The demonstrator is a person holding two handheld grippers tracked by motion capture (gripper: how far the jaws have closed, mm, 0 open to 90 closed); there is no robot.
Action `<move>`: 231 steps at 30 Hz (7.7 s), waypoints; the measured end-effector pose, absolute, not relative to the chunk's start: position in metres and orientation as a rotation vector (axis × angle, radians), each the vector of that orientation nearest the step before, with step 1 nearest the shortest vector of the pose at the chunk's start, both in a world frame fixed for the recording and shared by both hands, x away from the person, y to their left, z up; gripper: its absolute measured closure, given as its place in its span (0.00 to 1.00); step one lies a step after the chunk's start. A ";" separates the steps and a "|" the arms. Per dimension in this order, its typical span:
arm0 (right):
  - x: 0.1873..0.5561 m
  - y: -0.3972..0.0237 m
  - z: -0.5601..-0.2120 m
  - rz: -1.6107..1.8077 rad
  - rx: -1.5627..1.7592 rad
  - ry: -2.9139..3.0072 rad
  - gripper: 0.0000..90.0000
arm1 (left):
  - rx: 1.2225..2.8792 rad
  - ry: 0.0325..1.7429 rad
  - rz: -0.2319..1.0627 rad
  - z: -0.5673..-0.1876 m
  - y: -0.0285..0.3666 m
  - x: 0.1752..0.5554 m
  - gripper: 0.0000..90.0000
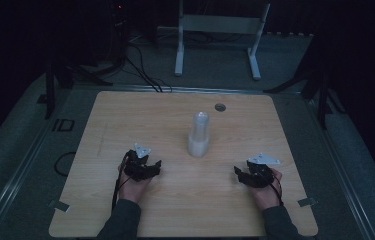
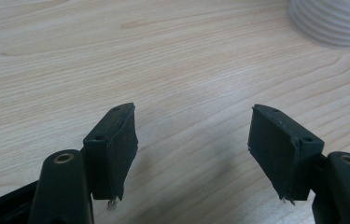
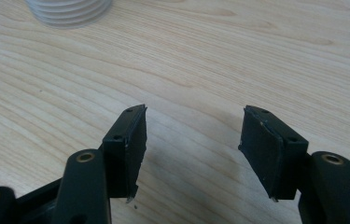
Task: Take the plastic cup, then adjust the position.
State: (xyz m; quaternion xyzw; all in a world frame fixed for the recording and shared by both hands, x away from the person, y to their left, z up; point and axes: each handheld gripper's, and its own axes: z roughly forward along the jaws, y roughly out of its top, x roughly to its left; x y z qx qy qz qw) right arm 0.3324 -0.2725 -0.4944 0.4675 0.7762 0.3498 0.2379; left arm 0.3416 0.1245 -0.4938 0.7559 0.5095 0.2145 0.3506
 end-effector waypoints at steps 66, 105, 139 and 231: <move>0.388 -0.192 -0.392 1.318 1.026 2.150 0.39 | 1.917 0.868 0.420 -0.460 0.019 0.404 0.17; 0.414 -0.149 -0.371 1.343 0.895 2.178 0.38 | 1.892 0.823 0.505 -0.464 0.015 0.402 0.25; 0.418 -0.152 -0.351 1.415 0.932 2.171 0.45 | 1.878 0.830 0.541 -0.458 0.008 0.406 0.23; 0.370 -0.269 -0.382 1.608 1.325 1.917 0.46 | 1.814 0.591 0.509 -0.419 0.008 0.344 0.27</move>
